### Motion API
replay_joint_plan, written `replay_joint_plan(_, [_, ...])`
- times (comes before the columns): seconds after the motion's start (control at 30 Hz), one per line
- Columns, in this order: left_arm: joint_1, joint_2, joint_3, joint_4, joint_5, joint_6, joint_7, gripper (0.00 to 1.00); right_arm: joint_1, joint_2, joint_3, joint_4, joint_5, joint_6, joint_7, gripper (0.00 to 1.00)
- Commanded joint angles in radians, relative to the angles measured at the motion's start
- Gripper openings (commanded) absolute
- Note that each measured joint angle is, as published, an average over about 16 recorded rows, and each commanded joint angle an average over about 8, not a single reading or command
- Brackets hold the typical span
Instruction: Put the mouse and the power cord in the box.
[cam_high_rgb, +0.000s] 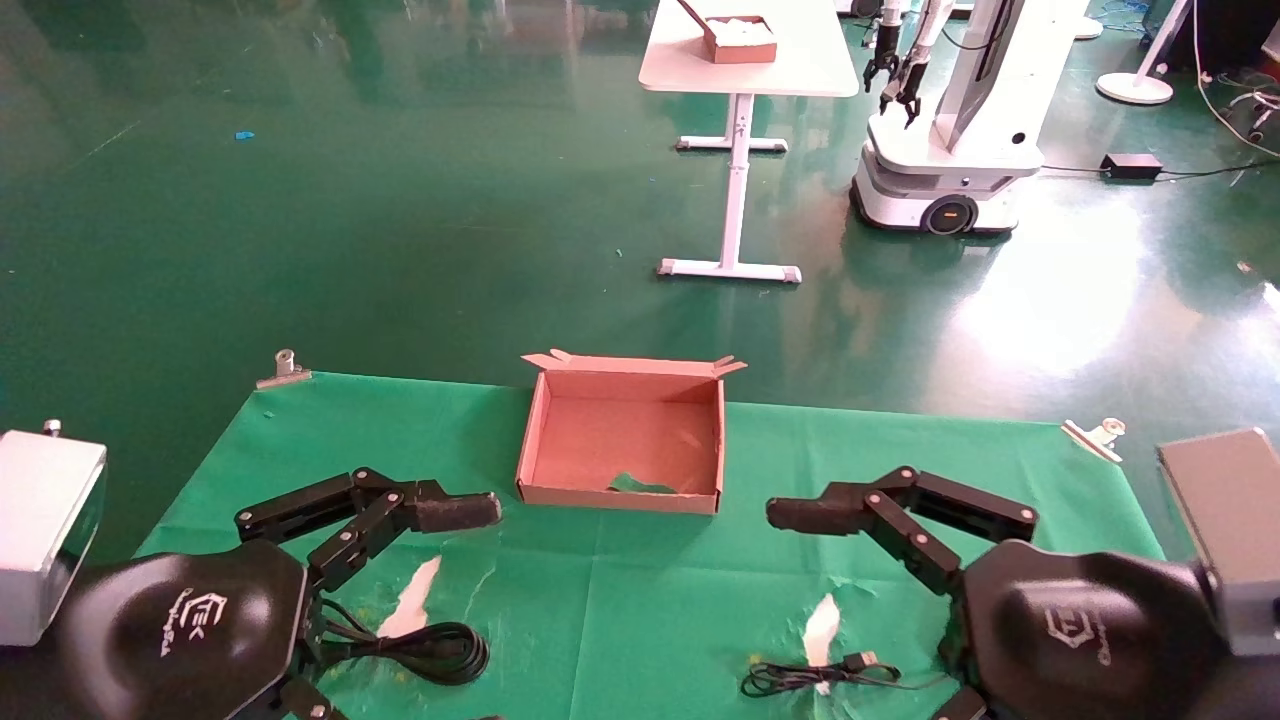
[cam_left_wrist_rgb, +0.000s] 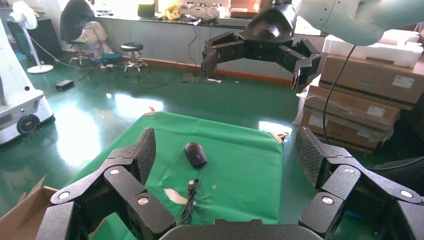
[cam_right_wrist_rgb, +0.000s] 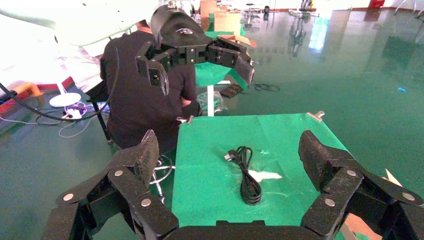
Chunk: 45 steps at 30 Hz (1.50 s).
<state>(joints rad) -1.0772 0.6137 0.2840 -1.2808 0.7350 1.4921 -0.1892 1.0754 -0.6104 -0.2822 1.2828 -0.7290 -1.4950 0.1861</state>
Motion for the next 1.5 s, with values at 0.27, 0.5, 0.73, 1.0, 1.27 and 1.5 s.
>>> replay_joint_plan(0.27, [0.000,0.000,0.000,0.000,0.000,0.000,0.000,1.00,0.000,0.000,0.000,0.000,0.000,0.000,0.000,1.00])
replay_joint_plan(0.5, [0.000,0.000,0.000,0.000,0.000,0.000,0.000,1.00,0.000,0.000,0.000,0.000,0.000,0.000,0.000,1.00])
replay_joint_plan(0.73, [0.000,0.000,0.000,0.000,0.000,0.000,0.000,1.00,0.000,0.000,0.000,0.000,0.000,0.000,0.000,1.00])
replay_joint_plan(1.0, [0.000,0.000,0.000,0.000,0.000,0.000,0.000,1.00,0.000,0.000,0.000,0.000,0.000,0.000,0.000,1.00])
replay_joint_plan(1.27, [0.000,0.000,0.000,0.000,0.000,0.000,0.000,1.00,0.000,0.000,0.000,0.000,0.000,0.000,0.000,1.00])
replay_joint_plan(1.5, [0.004,-0.004,0.008,0.002,0.018,0.001,-0.001,1.00,-0.002,0.002,-0.002,-0.001,-0.005,0.000,0.001,1.00])
